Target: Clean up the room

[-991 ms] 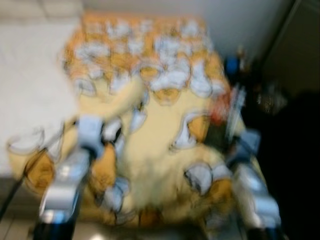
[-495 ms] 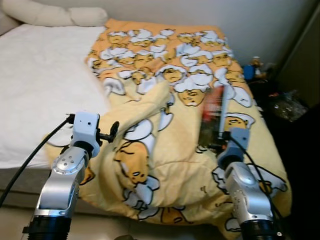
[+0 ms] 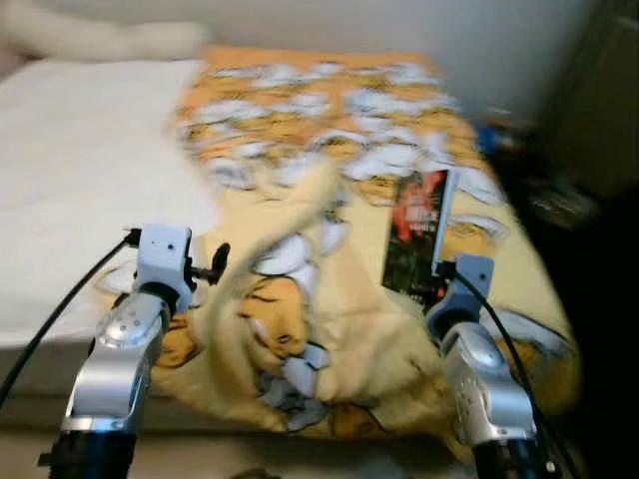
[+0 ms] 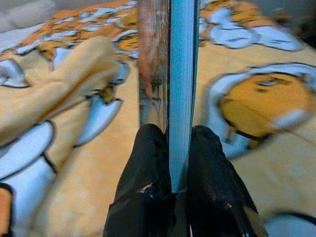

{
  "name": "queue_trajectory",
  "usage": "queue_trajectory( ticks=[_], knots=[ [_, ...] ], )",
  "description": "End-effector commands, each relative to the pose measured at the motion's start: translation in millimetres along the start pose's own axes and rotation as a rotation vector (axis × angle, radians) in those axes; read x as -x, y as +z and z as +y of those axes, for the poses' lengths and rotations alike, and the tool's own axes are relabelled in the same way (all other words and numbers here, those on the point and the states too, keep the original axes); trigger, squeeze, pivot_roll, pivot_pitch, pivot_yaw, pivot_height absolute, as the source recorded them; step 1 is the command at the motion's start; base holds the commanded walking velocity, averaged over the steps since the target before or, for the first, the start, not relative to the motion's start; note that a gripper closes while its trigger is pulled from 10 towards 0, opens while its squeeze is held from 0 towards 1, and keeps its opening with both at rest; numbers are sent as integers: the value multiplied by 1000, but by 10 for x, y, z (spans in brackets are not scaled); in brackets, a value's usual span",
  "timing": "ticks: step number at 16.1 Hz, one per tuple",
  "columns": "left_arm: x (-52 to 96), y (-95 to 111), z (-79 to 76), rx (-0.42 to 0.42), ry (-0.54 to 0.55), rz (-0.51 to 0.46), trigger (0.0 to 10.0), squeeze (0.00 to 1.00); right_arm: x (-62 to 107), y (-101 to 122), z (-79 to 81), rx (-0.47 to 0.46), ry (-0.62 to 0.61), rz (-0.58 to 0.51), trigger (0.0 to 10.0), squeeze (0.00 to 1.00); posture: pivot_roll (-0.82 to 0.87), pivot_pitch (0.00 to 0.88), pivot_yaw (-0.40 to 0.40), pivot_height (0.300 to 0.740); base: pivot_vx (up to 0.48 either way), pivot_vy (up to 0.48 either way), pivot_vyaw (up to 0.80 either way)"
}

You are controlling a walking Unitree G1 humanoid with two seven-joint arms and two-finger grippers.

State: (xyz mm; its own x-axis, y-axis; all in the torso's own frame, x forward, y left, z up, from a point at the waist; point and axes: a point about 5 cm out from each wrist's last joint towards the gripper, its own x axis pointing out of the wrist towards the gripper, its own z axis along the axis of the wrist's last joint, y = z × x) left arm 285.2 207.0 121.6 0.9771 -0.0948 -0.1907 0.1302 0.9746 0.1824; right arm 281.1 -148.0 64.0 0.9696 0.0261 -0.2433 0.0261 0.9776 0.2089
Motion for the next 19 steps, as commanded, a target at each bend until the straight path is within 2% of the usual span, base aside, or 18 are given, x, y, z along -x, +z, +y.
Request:
queue_trajectory(
  ticks=[1,10,14,19],
  knots=[
    [-9,11,-34,-1,-12,1,10000,0,-16,122,-45,13,-11,-54,10000,0,81,0,19,740,0,386,0],
    [-12,-19,-76,15,-19,4,10000,0,-16,148,-85,31,-15,-51,10000,0,67,0,18,740,0,388,0],
    [-53,59,-66,-47,-2,-28,10000,0,-42,130,-53,22,-11,-42,10000,0,91,0,15,740,0,398,0],
    [-53,59,-66,-47,-2,-28,10000,0,-42,130,-53,22,-11,-42,10000,0,91,0,15,740,0,398,0]
  ],
)
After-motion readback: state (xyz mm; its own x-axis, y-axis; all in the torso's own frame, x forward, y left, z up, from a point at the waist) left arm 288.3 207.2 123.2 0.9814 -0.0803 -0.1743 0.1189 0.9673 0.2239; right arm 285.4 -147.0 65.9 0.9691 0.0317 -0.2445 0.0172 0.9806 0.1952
